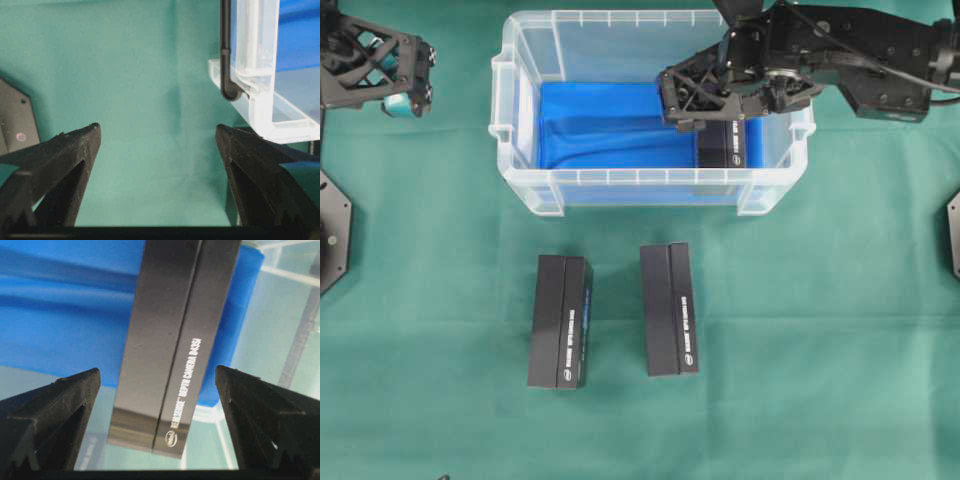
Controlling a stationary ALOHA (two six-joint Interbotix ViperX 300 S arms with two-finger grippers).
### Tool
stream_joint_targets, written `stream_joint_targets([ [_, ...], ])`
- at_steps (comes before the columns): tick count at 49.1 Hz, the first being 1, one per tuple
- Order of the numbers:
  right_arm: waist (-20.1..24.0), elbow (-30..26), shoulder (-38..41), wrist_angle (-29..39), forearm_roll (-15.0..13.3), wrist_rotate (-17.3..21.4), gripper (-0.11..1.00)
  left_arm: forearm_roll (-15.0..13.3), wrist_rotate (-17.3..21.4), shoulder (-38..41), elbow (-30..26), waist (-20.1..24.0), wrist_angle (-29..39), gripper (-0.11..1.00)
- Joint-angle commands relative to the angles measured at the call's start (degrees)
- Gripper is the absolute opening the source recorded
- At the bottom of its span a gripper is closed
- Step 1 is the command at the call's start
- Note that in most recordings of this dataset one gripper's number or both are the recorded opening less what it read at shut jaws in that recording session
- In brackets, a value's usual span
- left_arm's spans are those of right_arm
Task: Take out the box from the case.
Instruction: 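Lower the right gripper around the right black box pair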
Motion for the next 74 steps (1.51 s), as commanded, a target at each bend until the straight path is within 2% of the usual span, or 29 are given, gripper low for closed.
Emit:
stream_joint_targets([
  [1,0.00,0.00,-0.70,-0.35,-0.26,0.18,0.91,0.18,0.09,-0.53,-0.62,-0.09,-0.18,0.97],
  [25,-0.62,4.75,-0.26,-7.12,-0.26,2.90,0.91,0.18,0.00,-0.53,-0.62,-0.53,-0.18,0.97],
  [42,-1.32,6.68,3.08,-10.81,-0.09,2.99,0.91,0.18,-0.09,-0.53,-0.35,-1.14,-0.18,0.97],
  [63,-1.49,6.50,3.78,-11.16,0.70,2.99,0.91,0.09,-0.35,-0.53,-0.18,-1.67,-0.18,0.97],
  [68,-1.49,6.33,3.78,-11.16,0.79,2.99,0.85,0.09,-0.53,-0.53,-0.18,-1.93,-0.18,0.97],
  [72,-1.49,6.06,3.78,-10.99,1.14,2.99,0.69,0.18,-0.53,-0.53,-0.18,-2.02,-0.18,0.97],
  [74,-1.49,5.89,3.78,-10.99,1.23,2.99,0.66,0.09,-0.53,-0.53,-0.18,-2.02,-0.09,0.97],
])
